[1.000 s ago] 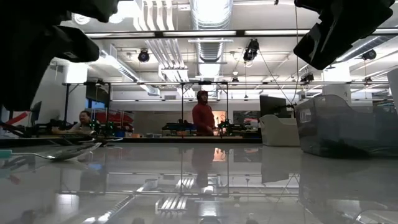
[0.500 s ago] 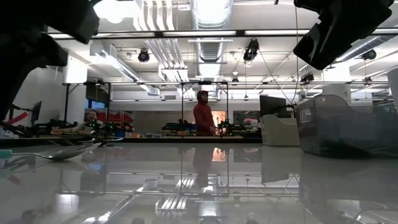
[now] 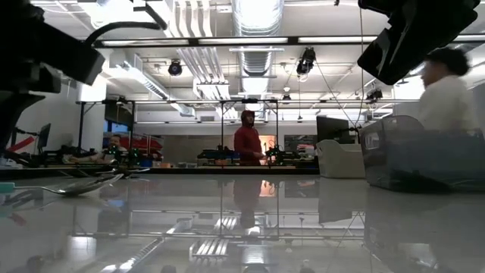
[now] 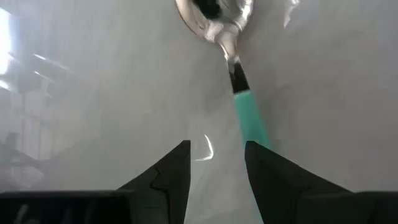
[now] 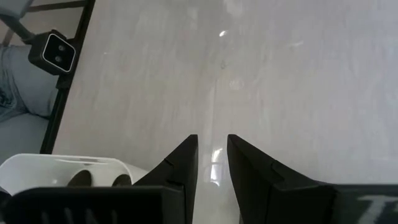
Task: Sort silverware by color (type)
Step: Put the light blue spoon into the gray bin
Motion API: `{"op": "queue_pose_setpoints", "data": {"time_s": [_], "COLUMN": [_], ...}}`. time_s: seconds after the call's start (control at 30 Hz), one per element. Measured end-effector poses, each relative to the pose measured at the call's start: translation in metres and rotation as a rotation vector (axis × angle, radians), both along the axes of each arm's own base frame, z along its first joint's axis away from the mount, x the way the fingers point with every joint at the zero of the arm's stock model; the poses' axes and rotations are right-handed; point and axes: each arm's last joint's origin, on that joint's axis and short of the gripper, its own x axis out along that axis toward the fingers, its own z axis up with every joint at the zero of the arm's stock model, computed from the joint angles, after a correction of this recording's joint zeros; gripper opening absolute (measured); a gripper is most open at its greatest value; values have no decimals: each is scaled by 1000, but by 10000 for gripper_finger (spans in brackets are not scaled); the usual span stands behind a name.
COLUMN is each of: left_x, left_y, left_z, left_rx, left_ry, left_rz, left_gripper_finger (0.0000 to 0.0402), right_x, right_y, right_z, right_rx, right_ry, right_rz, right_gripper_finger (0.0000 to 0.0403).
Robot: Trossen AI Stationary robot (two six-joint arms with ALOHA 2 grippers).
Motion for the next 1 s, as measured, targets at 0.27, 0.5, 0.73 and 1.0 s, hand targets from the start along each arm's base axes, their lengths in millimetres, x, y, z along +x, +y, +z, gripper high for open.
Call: {"op": "queue_pose_setpoints", "data": {"time_s": [0.27,0.5,0.73,1.0], "left_x": [1,-5,-8,-9], "left_y": [-4,-1,1,1], "left_z": [-2,-11,-25,-28], "left_rx": [-67,-63,-113,-124], "left_ry": [-13,5,-21,-22], "left_rz": [6,10,18,20], "left_gripper_finger": [135,135,135,89], "right_x": [0,0,0,0], "right_y": [0,0,0,0], "right_z": [0,0,0,0], "right_rx": [0,0,0,0], "right_ry": [0,0,0,0], "right_rz": [0,0,1,1], "right_gripper_finger": [77,77,77,77]}}
